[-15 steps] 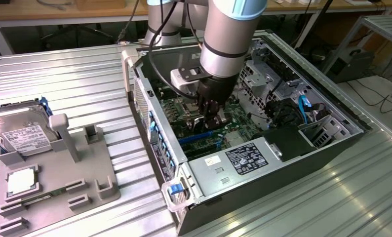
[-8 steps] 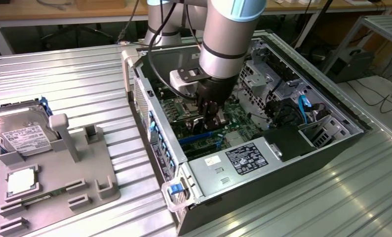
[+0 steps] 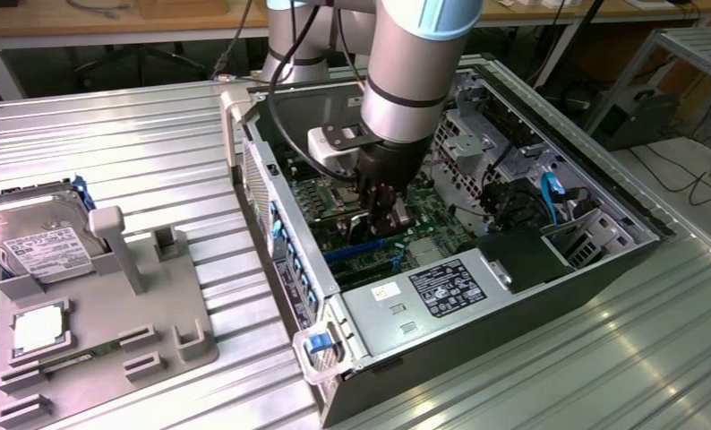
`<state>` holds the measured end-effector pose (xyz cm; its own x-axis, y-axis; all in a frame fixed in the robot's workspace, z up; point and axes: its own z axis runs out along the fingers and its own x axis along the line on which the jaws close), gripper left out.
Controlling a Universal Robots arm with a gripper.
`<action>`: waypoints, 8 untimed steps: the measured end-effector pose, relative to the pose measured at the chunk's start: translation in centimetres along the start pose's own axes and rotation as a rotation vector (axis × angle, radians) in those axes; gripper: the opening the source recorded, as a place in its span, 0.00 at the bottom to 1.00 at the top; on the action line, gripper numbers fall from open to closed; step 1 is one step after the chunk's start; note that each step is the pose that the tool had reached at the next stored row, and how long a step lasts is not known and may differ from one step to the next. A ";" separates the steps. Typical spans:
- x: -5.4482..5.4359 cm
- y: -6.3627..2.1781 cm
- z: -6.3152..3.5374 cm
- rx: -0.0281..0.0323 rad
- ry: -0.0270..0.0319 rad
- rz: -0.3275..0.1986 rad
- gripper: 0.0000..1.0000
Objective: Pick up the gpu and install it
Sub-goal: 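Insert the gpu into the slot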
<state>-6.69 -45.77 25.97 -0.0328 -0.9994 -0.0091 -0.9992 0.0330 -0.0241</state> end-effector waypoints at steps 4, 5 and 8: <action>0.0 0.01 0.29 0.0000 -0.0001 -0.001 0.28; 0.0 0.02 0.43 0.0000 -0.0001 -0.001 0.28; 0.0 0.02 0.65 -0.0001 0.0001 -0.002 0.28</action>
<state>-6.70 -45.77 25.32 -0.0312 -0.9995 -0.0089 -0.9992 0.0314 -0.0240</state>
